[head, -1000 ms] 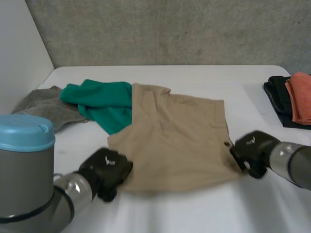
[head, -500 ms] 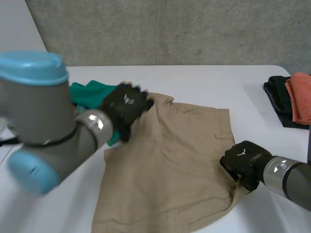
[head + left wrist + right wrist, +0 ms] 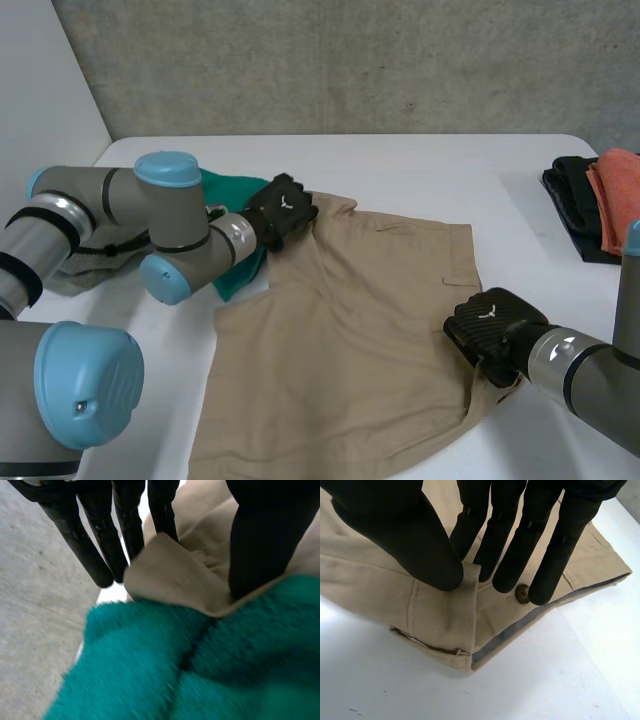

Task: Fold the laundry.

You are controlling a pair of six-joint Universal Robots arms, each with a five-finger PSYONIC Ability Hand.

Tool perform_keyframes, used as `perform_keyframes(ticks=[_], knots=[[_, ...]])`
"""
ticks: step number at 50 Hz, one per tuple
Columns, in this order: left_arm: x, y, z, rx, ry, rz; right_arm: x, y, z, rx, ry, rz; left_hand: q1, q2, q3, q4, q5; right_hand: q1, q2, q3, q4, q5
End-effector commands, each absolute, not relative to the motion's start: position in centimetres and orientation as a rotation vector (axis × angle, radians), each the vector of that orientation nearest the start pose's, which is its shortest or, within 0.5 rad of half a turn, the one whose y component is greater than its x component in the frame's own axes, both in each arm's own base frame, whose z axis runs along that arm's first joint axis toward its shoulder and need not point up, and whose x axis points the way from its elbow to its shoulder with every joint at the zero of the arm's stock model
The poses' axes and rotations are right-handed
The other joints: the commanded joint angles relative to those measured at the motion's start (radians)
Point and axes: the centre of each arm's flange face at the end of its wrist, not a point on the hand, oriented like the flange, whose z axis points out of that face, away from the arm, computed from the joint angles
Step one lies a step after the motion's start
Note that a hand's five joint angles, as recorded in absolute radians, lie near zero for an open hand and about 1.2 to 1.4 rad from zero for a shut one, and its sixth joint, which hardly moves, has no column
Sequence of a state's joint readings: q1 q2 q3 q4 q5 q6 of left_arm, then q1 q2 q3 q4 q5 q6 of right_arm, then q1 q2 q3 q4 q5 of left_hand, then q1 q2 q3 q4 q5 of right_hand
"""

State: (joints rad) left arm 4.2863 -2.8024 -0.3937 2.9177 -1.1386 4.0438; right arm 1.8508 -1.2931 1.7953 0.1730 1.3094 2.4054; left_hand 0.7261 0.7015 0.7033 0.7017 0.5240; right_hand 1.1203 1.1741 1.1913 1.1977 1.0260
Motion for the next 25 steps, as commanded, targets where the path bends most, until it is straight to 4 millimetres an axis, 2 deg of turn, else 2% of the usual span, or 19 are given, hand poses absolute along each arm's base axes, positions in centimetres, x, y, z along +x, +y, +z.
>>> perform_keyframes(ticks=[1, 5, 10, 13, 15, 23, 24, 25], knots=[[-35.3, -37.6, 12.2, -1.854, -1.705, 1.880, 22.2, -22.0, 16.4, -1.488, 2.343, -1.410, 0.670, 0.695, 0.693, 0.695, 0.698, 0.276, 0.222, 0.205, 0.199, 0.196], [-33.2, -38.2, 14.5, -1.785, -1.881, 2.022, 22.2, -21.9, 16.3, -1.491, 2.341, -1.407, 0.670, 0.695, 0.693, 0.695, 0.698, 0.276, 0.222, 0.205, 0.199, 0.196], [-32.4, -37.9, 15.2, -1.626, -1.889, 2.151, 22.3, -21.7, 16.3, -1.497, 2.337, -1.399, 0.670, 0.695, 0.693, 0.695, 0.698, 0.276, 0.222, 0.205, 0.199, 0.196], [-30.9, -36.7, 14.2, -1.602, -1.972, 2.065, 22.5, -21.5, 16.2, -1.508, 2.331, -1.393, 0.670, 0.695, 0.693, 0.695, 0.698, 0.276, 0.222, 0.205, 0.199, 0.196], [-30.4, -36.5, 14.3, -1.591, -2.005, 2.053, 22.5, -21.4, 16.3, -1.513, 2.328, -1.394, 0.670, 0.695, 0.693, 0.695, 0.698, 0.276, 0.222, 0.205, 0.199, 0.196], [-27.5, -36.0, 14.5, -1.464, -2.320, 1.915, 22.6, -21.2, 16.4, -1.519, 2.325, -1.388, 0.670, 0.695, 0.693, 0.695, 0.698, 0.276, 0.222, 0.205, 0.199, 0.196], [-27.3, -35.8, 14.5, -1.439, -2.339, 1.892, 22.6, -21.1, 16.4, -1.521, 2.324, -1.386, 0.636, 0.660, 0.658, 0.660, 0.663, 0.276, 0.222, 0.205, 0.199, 0.196], [-27.2, -35.5, 15.0, -1.381, -2.360, 1.854, 22.7, -21.0, 16.4, -1.526, 2.320, -1.383, 0.490, 0.515, 0.513, 0.514, 0.518, 0.276, 0.222, 0.205, 0.199, 0.196]])
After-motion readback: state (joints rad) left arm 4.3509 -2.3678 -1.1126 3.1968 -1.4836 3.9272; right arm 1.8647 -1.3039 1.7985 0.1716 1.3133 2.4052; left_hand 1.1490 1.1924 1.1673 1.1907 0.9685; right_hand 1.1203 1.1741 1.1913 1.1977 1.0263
